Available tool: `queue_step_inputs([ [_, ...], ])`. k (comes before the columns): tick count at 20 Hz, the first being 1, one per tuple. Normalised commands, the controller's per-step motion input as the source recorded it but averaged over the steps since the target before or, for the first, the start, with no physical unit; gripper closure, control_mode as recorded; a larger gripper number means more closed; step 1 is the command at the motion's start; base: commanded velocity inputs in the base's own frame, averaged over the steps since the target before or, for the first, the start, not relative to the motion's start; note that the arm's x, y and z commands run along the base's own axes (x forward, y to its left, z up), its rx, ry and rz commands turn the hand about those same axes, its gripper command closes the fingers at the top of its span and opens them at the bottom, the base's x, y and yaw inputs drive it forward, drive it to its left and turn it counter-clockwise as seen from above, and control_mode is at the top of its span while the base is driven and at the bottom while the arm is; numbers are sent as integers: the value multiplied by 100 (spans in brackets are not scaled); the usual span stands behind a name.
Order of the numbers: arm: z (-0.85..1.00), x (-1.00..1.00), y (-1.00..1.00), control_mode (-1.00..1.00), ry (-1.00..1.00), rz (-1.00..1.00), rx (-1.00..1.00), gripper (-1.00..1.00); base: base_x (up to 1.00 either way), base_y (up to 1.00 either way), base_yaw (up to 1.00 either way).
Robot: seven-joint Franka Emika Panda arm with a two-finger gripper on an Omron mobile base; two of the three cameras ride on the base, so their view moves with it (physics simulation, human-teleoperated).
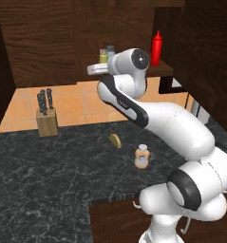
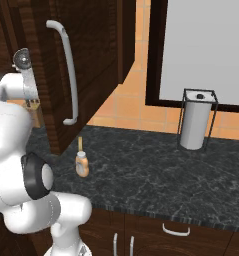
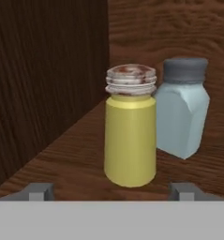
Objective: Put the shaker and condiment bottle from the counter next to their counterparts in the cabinet.
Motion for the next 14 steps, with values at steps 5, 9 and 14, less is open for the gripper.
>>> queue_step_inputs([
  [5, 15, -90, 0, -100, 5, -6, 16, -100, 0, 0, 0],
  [9, 20, -95, 0, -100, 7, -19, 14, -100, 0, 0, 0],
  [14, 1, -100, 0, -100, 5, -27, 8, -100, 0, 0, 0],
])
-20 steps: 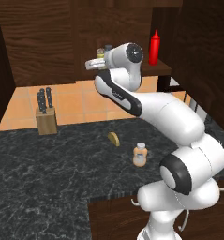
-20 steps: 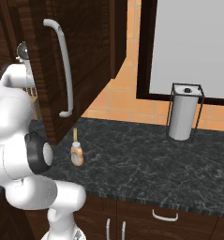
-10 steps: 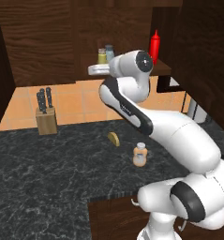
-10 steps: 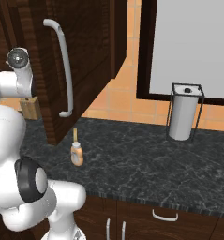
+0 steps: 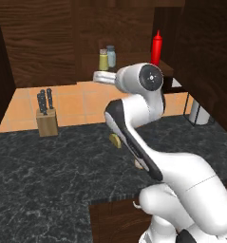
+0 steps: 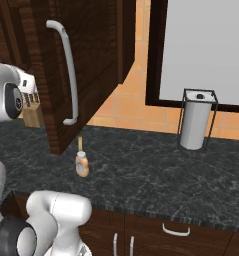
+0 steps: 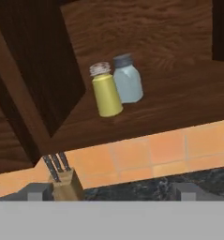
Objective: Put the shaker and condiment bottle from the counter next to their counterparts in the cabinet.
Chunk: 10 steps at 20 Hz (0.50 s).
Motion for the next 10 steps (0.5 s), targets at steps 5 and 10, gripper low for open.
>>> queue_step_inputs([
  [5, -4, -94, 0, -100, 6, -32, 7, -100, 0, 0, 0],
  [10, -49, -40, -9, -100, 8, -35, 1, -100, 0, 0, 0],
])
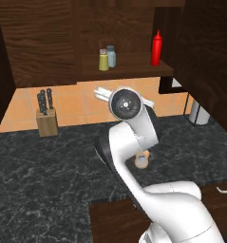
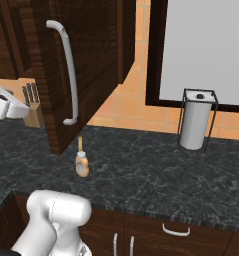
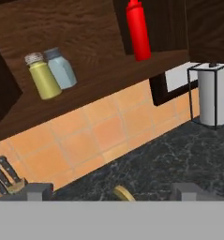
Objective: Put the shaker and condiment bottle from the counter next to their counterparts in the cabinet.
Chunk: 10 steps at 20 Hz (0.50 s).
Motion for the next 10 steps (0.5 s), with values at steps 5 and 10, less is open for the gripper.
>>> queue_step_inputs([
  [5, -63, -23, -5, -100, 4, -16, 0, -100, 0, 0, 0],
  [10, -46, 4, -21, -100, 3, -7, 1, -100, 0, 0, 0],
])
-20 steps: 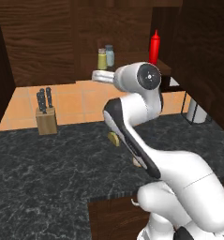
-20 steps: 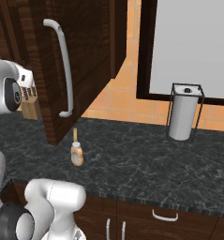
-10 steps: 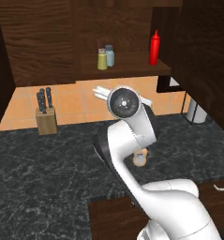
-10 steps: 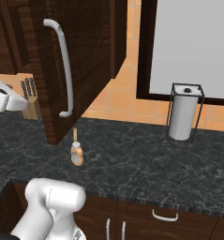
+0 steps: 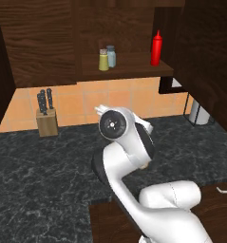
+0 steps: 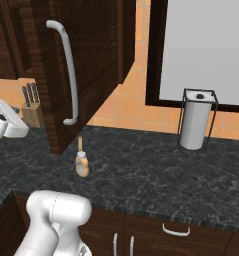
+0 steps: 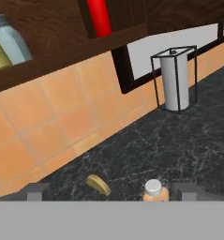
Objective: Put the shaker and condiment bottle from the counter next to their counterparts in the cabinet.
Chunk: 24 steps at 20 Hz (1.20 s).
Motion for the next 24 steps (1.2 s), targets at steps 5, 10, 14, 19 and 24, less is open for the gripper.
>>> queue_step_inputs([
  [5, -68, 0, -23, -100, 0, -14, 0, -100, 0, 0, 0],
  [10, -63, 0, -23, -100, 0, -17, 0, -100, 0, 0, 0],
  [14, -43, -14, -7, -100, 1, -13, 1, -100, 0, 0, 0],
  [19, -35, 0, -22, -100, 0, -27, 4, -100, 0, 0, 0],
  [24, -32, 6, -12, -100, 4, -20, 2, -100, 0, 0, 0],
])
